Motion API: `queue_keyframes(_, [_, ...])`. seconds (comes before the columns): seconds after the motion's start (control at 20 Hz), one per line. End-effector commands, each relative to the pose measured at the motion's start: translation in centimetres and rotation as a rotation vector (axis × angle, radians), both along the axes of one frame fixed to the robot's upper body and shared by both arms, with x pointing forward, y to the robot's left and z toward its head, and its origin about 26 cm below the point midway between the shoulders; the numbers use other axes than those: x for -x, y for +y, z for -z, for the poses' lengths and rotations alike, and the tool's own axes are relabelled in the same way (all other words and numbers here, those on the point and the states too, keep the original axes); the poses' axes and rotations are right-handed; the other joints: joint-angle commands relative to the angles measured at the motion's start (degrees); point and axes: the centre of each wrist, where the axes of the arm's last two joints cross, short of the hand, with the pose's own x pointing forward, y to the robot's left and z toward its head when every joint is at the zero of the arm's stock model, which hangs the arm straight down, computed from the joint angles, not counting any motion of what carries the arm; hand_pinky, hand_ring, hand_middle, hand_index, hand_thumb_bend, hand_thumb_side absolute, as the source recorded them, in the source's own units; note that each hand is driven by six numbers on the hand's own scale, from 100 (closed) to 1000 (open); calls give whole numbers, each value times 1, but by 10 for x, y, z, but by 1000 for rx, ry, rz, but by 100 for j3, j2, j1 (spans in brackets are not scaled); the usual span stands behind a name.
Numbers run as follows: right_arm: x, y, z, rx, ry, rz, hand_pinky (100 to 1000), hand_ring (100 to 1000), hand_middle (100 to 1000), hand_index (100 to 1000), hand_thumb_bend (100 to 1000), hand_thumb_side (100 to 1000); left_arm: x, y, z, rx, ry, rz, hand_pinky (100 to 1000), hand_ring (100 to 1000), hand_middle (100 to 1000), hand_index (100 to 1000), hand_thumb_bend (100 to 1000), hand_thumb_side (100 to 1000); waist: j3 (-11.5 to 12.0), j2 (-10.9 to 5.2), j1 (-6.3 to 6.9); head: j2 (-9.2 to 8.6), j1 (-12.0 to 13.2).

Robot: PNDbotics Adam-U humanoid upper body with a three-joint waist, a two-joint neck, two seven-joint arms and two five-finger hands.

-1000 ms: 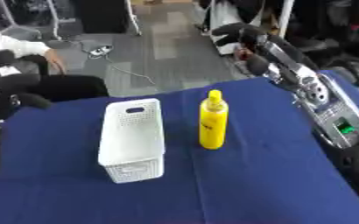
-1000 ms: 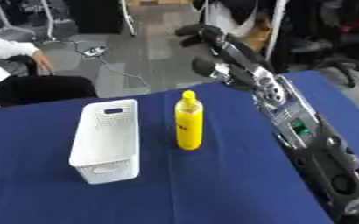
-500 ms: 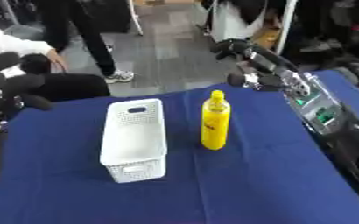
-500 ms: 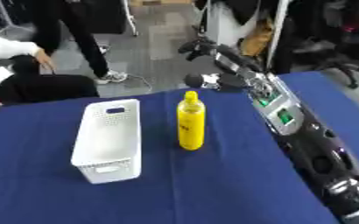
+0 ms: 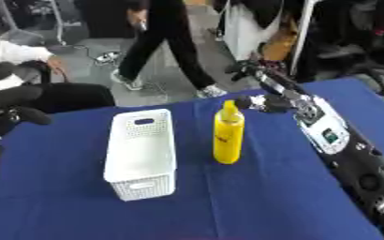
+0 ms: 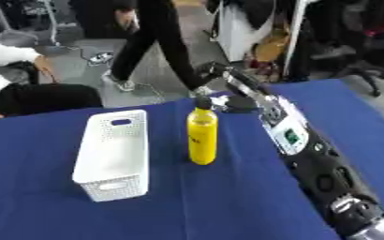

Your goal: Pick up objects on the table and place them in the box.

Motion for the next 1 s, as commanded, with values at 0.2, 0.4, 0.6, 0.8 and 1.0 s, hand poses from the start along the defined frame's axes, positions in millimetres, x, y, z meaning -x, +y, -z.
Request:
queue_keyframes(0.2, [-4, -7, -3, 32, 30, 30, 1000, 828, 902, 894, 1000, 944, 1, -2, -8, -1, -26, 14, 656, 787, 911, 866, 286, 733, 23, -54, -4, -27, -32])
queue_keyframes(0.4, [-6, -6, -3, 55, 48, 23, 1000, 842, 903, 882, 1000, 943, 1, -2, -9, -1, -28, 16, 657, 787, 912, 867, 284, 734, 33, -51, -8, -18, 0])
queue_keyframes(0.6, [-9, -4, -2, 75, 60, 11, 1000, 844, 903, 873, 1000, 930, 1, -3, -9, 0, -30, 19, 657, 787, 913, 867, 282, 735, 42, -39, -5, -31, 33])
queue_keyframes(0.8, [-13, -3, 2, 87, 84, -6, 1000, 845, 902, 877, 1000, 924, 0, -4, -11, 2, -34, 26, 659, 790, 913, 868, 281, 735, 58, -17, -12, -85, 42])
queue_keyframes(1.0, [-16, -2, 6, 97, 119, -13, 1000, 847, 903, 873, 1000, 912, 0, -5, -12, 4, -36, 32, 660, 791, 912, 868, 279, 735, 80, -2, -17, -102, 51])
